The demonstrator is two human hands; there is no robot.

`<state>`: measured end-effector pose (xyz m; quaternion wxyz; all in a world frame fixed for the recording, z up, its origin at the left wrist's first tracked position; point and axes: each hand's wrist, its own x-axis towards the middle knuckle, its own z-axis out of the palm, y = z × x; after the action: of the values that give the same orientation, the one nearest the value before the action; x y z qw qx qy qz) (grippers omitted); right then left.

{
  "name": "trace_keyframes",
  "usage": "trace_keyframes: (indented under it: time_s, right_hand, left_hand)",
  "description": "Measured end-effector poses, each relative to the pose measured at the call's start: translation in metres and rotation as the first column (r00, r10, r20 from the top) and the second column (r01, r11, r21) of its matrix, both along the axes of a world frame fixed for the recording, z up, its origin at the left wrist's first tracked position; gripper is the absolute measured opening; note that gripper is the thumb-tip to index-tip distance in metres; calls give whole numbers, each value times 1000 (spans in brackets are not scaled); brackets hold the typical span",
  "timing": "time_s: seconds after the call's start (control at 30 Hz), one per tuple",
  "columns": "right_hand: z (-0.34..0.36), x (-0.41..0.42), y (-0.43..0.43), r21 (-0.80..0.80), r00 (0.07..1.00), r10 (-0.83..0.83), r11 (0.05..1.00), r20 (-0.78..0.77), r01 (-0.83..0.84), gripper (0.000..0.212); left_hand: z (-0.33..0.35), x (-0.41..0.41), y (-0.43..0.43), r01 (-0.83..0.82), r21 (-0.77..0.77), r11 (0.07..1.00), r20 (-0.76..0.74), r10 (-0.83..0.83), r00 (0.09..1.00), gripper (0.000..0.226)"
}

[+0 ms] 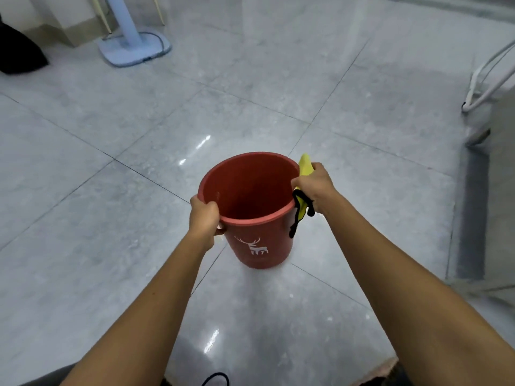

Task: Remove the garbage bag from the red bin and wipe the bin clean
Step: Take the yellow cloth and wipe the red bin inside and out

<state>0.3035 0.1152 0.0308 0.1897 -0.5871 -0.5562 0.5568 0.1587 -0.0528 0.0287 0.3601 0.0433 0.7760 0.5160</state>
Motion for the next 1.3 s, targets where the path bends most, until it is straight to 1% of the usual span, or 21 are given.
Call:
trace_keyframes:
  time_s: [0.1,0.27,0.37,0.57,0.67,0.73,0.8,0.9,0.97,1.03,1.1,1.13,1.17,1.2,1.23,1.27,1.3]
  right_hand:
    - [-5,-14,-5,18,1000,-1,1000,-11,1,57]
    - [-32,-22,-17,11,997,-45,999,-57,46,58]
    - [-47,-23,-24,12,995,-71,997,-67,72,59]
    - [-53,-31,-27,15,997,-31,999,-74,32,63]
    - [-53,-33,-28,0,996,-46,999,-82,46,63]
    - [-51,-32,-29,-36,992,-73,997,-99,70,65]
    - [-45,-28,-31,-83,988,-117,991,-104,109,65]
    - [-30,-15,-35,-132,974,-206,972,-97,193,52]
    - [-18,-5,-36,-136,966,-239,965,-102,224,43]
    - [-1,4,-39,-129,970,-208,973,-127,192,41]
    - [18,11,-46,-97,979,-124,989,-163,110,40]
    - [29,15,-51,-60,981,-65,997,-184,55,38]
    - [38,19,-55,-3,980,10,1000,-201,-10,37]
    - [47,23,-60,79,975,97,993,-198,-83,35]
    - [56,28,-64,174,968,190,972,-166,-161,33]
    - [65,31,-68,260,954,275,936,-120,-237,31]
    - [76,37,-72,334,934,350,890,-68,-310,30]
  left_hand:
    - [-2,-10,-3,47,-3,999,-11,-47,999,53]
    - [-17,-24,-8,101,72,992,-87,-94,992,56]
    - [-25,-29,-11,120,63,991,-117,-112,987,55]
    - [-38,-31,-18,85,50,995,-75,-81,994,55]
    - [-38,-30,-20,90,46,995,-82,-86,993,54]
    - [-36,-30,-19,110,5,994,-99,-109,989,54]
    - [-32,-30,-20,128,-77,989,-119,-136,984,58]
    - [-24,-25,-25,100,-145,984,-132,-120,984,66]
    - [-14,-21,-29,84,-200,976,-197,-124,973,62]
    - [-2,-16,-34,58,-251,966,-330,-142,933,52]
    - [15,-9,-33,35,-227,973,-434,-133,891,42]
    - [26,-2,-31,50,-190,980,-453,-133,881,38]
    - [38,6,-29,89,-145,985,-437,-145,888,34]
    - [51,16,-25,144,-81,986,-369,-164,915,31]
    - [65,26,-20,207,7,978,-234,-199,952,32]
    - [77,35,-14,253,114,961,-53,-248,967,38]
    - [91,45,-9,275,211,938,104,-301,948,46]
